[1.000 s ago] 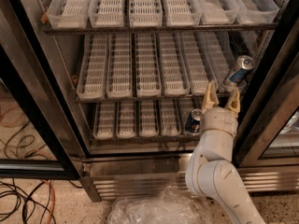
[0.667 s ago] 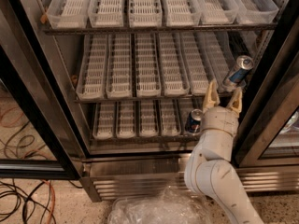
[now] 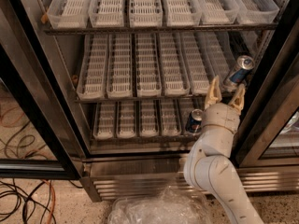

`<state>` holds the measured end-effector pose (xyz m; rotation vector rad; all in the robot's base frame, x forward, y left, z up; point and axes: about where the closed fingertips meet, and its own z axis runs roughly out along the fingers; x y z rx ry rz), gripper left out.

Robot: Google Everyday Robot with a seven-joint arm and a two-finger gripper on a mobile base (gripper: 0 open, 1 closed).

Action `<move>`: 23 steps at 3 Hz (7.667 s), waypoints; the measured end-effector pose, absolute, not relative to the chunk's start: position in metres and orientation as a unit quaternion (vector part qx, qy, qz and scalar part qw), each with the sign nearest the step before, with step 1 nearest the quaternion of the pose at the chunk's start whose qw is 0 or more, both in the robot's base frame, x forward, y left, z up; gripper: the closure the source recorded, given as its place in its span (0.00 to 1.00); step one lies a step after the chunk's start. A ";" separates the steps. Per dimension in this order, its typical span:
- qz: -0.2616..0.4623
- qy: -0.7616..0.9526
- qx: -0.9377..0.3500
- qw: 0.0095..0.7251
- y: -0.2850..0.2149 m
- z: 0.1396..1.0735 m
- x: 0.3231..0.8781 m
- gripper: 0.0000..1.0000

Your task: Pick redbull can from middle shelf of fridge

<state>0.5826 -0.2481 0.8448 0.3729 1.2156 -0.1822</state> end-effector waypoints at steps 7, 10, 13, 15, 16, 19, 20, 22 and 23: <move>-0.138 0.562 0.207 0.789 -0.286 0.840 0.629 0.43; -0.152 0.555 0.214 0.789 -0.301 0.856 0.654 0.42; -0.160 0.560 0.221 0.782 -0.308 0.853 0.662 0.75; -0.160 0.558 0.221 0.784 -0.308 0.855 0.661 1.00; -0.158 0.545 0.226 0.792 -0.308 0.867 0.655 1.00; -0.143 0.511 0.208 0.822 -0.304 0.910 0.632 1.00; -0.135 0.514 0.187 0.826 -0.300 0.910 0.619 1.00; -0.110 0.544 0.072 0.828 -0.282 0.894 0.571 1.00; -0.071 0.550 0.059 0.830 -0.277 0.892 0.568 1.00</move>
Offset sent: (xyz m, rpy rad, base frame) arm 0.0254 -0.0080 0.0009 -0.0097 0.0040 -0.0356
